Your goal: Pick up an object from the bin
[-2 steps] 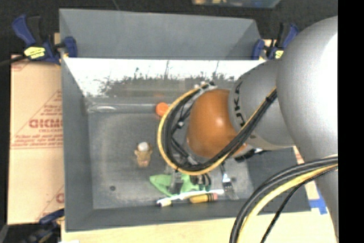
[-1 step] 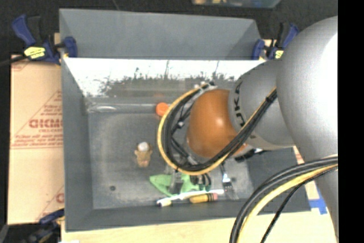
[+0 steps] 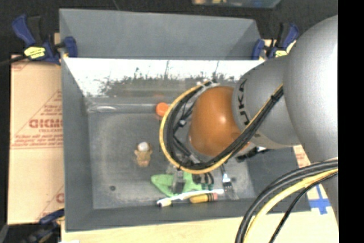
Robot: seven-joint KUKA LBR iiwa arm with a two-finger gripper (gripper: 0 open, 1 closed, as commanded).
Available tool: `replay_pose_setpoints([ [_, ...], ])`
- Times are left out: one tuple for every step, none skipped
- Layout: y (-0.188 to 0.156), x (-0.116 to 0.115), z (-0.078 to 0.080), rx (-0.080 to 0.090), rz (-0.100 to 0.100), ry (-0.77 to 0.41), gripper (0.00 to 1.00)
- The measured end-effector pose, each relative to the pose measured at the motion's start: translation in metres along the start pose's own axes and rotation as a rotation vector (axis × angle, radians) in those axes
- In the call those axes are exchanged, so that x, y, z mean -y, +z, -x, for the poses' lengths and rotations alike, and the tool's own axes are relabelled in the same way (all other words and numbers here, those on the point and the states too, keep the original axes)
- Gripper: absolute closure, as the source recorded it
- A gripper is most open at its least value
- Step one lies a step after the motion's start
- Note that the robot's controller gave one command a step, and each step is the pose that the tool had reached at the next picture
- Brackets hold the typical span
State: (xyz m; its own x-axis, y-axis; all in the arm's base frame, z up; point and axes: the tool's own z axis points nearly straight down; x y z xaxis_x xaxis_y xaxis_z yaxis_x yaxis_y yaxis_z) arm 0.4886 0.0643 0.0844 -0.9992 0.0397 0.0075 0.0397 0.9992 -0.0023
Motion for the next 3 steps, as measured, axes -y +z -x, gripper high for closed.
replay_pose_setpoints([
  [-0.032, 0.0, 0.002, 0.006, 0.001, 0.0, 1.0],
  [-0.081, 0.001, 0.0, 0.001, 0.001, -0.002, 1.0],
  [-0.111, 0.001, 0.002, 0.009, 0.002, -0.003, 1.0],
])
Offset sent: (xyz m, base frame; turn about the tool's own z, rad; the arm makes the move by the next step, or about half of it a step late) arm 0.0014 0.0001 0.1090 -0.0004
